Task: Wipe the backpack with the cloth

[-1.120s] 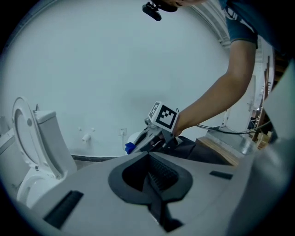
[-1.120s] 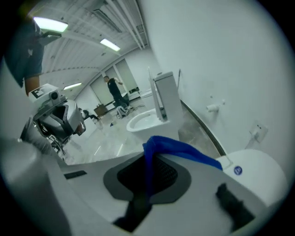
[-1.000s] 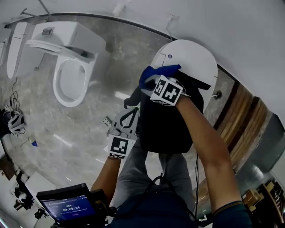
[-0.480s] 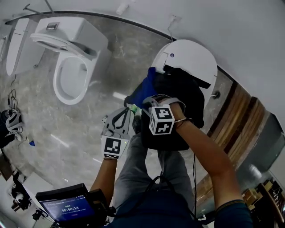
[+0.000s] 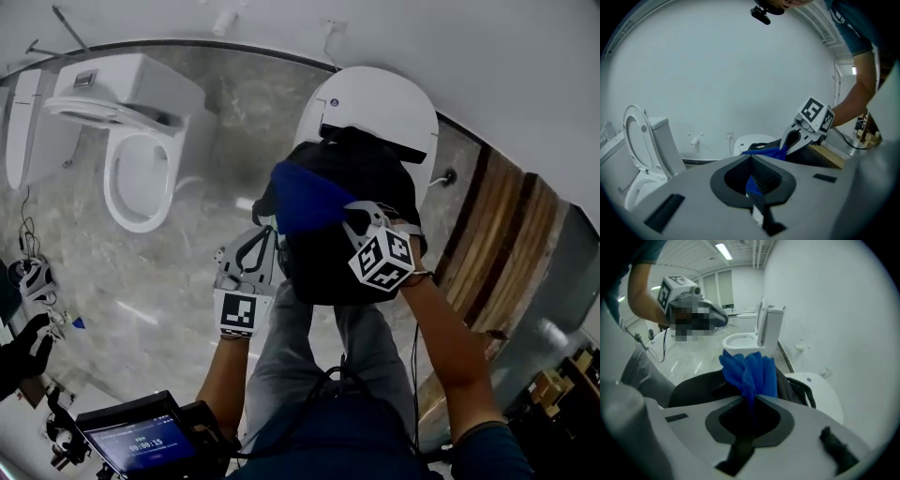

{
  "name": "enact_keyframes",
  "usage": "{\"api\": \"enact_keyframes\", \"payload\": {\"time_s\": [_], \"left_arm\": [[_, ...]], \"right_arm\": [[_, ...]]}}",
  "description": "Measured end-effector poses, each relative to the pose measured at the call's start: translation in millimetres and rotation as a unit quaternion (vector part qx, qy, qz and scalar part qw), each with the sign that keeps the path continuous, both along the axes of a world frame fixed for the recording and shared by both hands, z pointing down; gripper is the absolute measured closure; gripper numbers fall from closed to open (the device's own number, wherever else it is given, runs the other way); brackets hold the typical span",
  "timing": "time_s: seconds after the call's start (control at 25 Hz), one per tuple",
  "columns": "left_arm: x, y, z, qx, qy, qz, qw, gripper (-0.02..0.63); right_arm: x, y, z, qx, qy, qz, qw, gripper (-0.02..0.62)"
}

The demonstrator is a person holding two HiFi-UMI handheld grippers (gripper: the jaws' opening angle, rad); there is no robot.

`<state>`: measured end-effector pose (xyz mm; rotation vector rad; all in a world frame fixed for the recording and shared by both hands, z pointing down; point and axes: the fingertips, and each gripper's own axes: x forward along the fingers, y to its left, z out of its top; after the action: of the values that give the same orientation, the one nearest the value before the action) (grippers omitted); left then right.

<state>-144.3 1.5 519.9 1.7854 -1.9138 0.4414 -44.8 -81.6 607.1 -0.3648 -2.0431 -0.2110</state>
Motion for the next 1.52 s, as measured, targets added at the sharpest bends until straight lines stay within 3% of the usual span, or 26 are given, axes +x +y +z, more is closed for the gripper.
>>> {"api": "enact_keyframes", "payload": {"time_s": [0.2,0.4,0.48,0.56,0.68,0.8,0.96,1.12,1.24,1.52], "left_arm": [[6,-14,-6,0.006,-0.001,0.018,0.9998,0.603],[18,-28,-12,0.013,-0.003,0.035,0.9993,0.603],[31,-33,-14,0.009,-0.009,0.045,0.9989,0.603],[44,-37,-15,0.007,-0.013,0.052,0.9985,0.603],[58,-46,-17,0.013,-0.011,0.054,0.9984,0.603],[64,-49,-16,0.012,-0.011,0.059,0.9981,0.603],[74,-48,-14,0.008,-0.017,0.068,0.9975,0.603],[80,-49,-16,0.018,-0.009,0.059,0.9980,0.603],[82,-48,-16,0.017,-0.008,0.059,0.9981,0.603],[82,-40,-13,0.016,-0.005,0.058,0.9982,0.603]], "right_arm": [[54,-42,-4,0.013,0.039,0.078,0.996,0.569],[136,-22,-14,-0.022,0.094,0.067,0.993,0.569],[153,7,-25,-0.060,0.084,0.050,0.993,0.569],[152,31,-39,-0.090,0.046,0.040,0.994,0.569],[132,26,-57,-0.062,-0.019,0.051,0.997,0.563],[111,4,-66,-0.024,-0.061,0.061,0.996,0.441],[98,-7,-36,-0.006,-0.053,0.040,0.998,0.348],[94,-7,-10,-0.038,-0.044,0.052,0.997,0.358],[98,4,-12,-0.044,-0.053,0.070,0.995,0.506],[126,58,-17,-0.079,-0.051,0.126,0.988,0.520]]}}
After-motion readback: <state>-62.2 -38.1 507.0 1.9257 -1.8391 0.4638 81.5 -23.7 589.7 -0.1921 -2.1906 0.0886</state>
